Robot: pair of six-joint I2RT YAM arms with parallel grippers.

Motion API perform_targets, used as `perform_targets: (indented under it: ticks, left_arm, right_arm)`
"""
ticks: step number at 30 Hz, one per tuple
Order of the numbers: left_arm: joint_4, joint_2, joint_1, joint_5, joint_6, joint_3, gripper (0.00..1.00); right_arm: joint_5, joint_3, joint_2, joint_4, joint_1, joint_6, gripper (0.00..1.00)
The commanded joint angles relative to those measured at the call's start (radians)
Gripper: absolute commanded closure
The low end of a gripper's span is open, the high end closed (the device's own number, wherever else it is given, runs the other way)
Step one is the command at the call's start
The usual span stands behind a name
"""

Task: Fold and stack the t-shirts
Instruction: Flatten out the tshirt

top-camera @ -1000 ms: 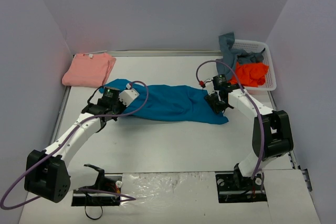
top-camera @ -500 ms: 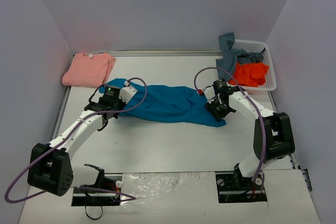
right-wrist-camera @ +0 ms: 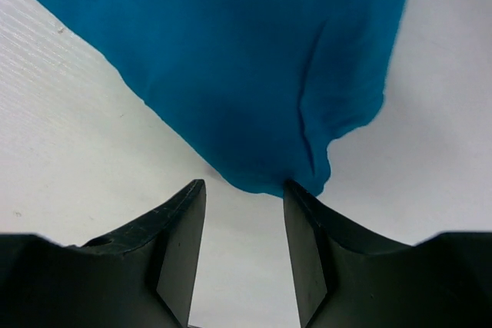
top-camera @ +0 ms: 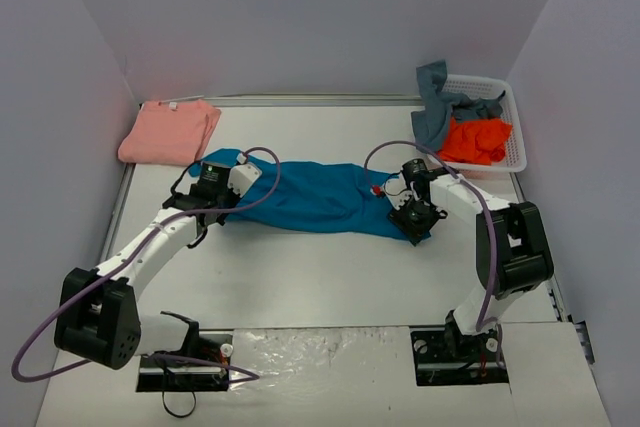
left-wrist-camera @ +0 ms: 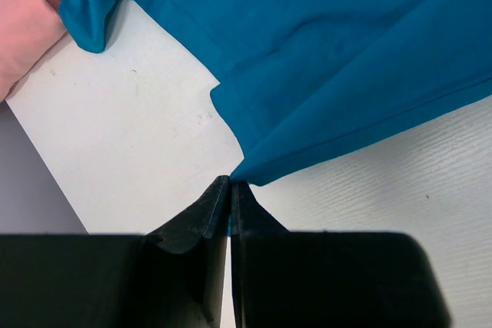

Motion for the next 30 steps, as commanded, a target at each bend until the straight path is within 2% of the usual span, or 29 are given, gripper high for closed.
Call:
perform_targets:
  ticks: [1,4,5,8,16,20,24,30]
  left_arm:
    - [0.016,-0.006,0.007,-0.019,-0.017,0.002,0.98]
    - [0.014,-0.005,0.007,-0.020,-0.019,0.004,0.98]
    - [0.016,-0.005,0.007,-0.020,-0.019,0.004,0.98]
    - [0.014,-0.005,0.007,-0.025,-0.020,0.002,0.98]
    - [-0.005,-0.035,0.007,-0.020,-0.013,0.026,0.98]
    - [-0.041,-0.075,0.007,-0.023,0.004,0.088,0.97]
    - [-0.041,-0.135,0.009,-0.054,-0.017,0.164,0.98]
    - [0.019,-0.141,0.009,-0.172,-0.071,0.269,0.98]
  right_arm:
    - [-0.021,-0.017,0.034,-0.050,-0.002,-0.030,0.59]
    - [-0.025,-0.018,0.053,-0.045,-0.002,-0.034,0.65]
    - [-0.025,-0.018,0.056,-0.042,-0.002,-0.034,0.76]
    - [-0.019,-0.018,0.069,-0.036,-0.002,-0.030,1.00]
    - [-0.022,-0.008,-0.010,-0.065,-0.003,-0.035,1.00]
    - [-0.073,0.084,-0.110,-0.157,-0.003,-0.043,1.00]
    - [-0.123,0.246,-0.255,-0.185,-0.005,-0.020,1.00]
    - [-0.062,0.409,-0.320,-0.050,-0.007,0.084,1.00]
